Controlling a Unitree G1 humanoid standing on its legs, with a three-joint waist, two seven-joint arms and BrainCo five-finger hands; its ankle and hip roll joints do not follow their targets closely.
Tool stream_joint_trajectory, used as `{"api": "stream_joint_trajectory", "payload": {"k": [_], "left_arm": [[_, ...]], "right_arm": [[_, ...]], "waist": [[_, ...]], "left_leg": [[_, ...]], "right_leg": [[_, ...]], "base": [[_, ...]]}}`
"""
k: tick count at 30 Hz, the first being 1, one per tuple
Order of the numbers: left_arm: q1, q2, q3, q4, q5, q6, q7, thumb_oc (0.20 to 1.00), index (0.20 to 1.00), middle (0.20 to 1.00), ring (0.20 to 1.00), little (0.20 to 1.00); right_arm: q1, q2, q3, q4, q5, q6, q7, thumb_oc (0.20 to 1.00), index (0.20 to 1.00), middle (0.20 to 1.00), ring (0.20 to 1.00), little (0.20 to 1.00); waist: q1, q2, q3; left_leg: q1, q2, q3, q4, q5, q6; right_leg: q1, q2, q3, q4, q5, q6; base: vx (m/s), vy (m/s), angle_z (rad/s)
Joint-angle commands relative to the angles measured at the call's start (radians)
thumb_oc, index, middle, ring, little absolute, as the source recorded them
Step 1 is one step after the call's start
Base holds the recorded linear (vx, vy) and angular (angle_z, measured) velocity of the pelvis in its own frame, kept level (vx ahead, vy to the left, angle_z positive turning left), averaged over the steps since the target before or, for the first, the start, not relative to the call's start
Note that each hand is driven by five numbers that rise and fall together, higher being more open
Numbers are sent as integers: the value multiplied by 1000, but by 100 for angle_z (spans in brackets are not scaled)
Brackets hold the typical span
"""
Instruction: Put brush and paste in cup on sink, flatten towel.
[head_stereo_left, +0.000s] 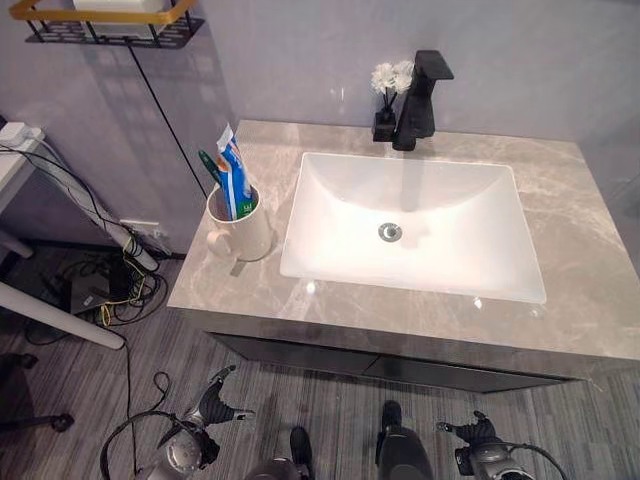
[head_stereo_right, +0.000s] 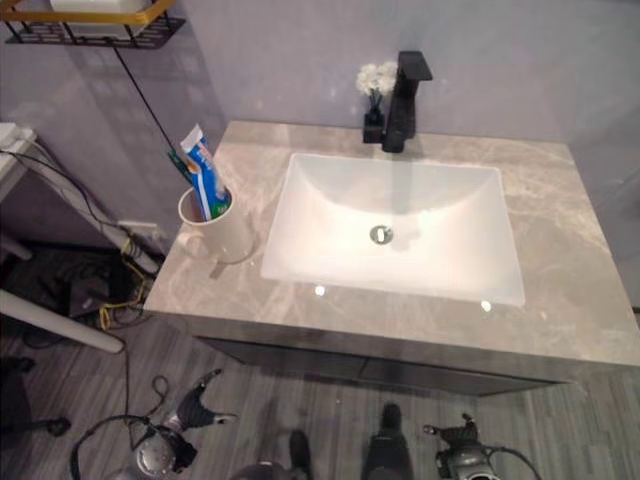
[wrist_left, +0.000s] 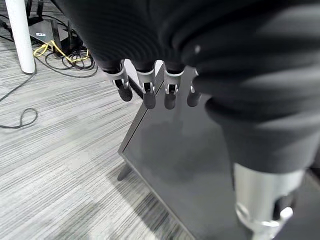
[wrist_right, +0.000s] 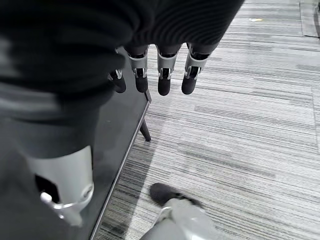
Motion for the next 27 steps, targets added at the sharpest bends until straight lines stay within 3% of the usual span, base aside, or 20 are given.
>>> {"api": "stream_joint_trajectory", "payload": {"k": [1, 6, 12, 20, 27], "left_arm": [[-10, 32, 28, -67, 44, -32, 5, 1000, 1000, 1000, 1000, 1000], [15, 25, 50, -96, 14, -47, -1, 1000, 1000, 1000, 1000, 1000], [40, 36, 37, -113, -6, -60, -11, 1000, 1000, 1000, 1000, 1000], [53, 35, 5, -113, 4, -78, -3, 1000, 1000, 1000, 1000, 1000], [110, 86, 24, -221, -56, -125, -18, 1000, 1000, 1000, 1000, 1000]], "right_arm": [[-14, -7, -13, 20, 36, -12, -21, 1000, 1000, 1000, 1000, 1000], [37, -13, -37, 49, 38, 1, -9, 1000, 1000, 1000, 1000, 1000], [27, -26, -9, 52, -18, 3, -11, 1000, 1000, 1000, 1000, 1000], [-61, -19, 141, -69, -109, -30, 3, 1000, 1000, 1000, 1000, 1000], [-120, -5, 297, -111, -255, -49, 42, 1000, 1000, 1000, 1000, 1000]], "waist": [[-12, -16, 0], [-15, -23, -38], [15, -19, -66], [52, -10, -73], [96, -11, -62]], "left_leg": [[9, -46, -27, 111, -140, -26], [23, -59, -53, 127, -164, -31], [19, -48, -82, 124, -157, -43], [19, -32, -102, 83, -126, -61], [14, -41, -133, 67, -104, -62]], "right_leg": [[-29, -18, 55, -15, 101, 26], [20, -1, 103, -63, 110, 23], [72, -4, 62, -90, 105, 20], [102, -8, 24, -113, 91, 17], [119, -33, -5, -119, 96, 22]], "base": [[104, -31, 27], [96, -49, 29], [74, -84, 13], [7, -48, 10], [-15, -2, 5]]}}
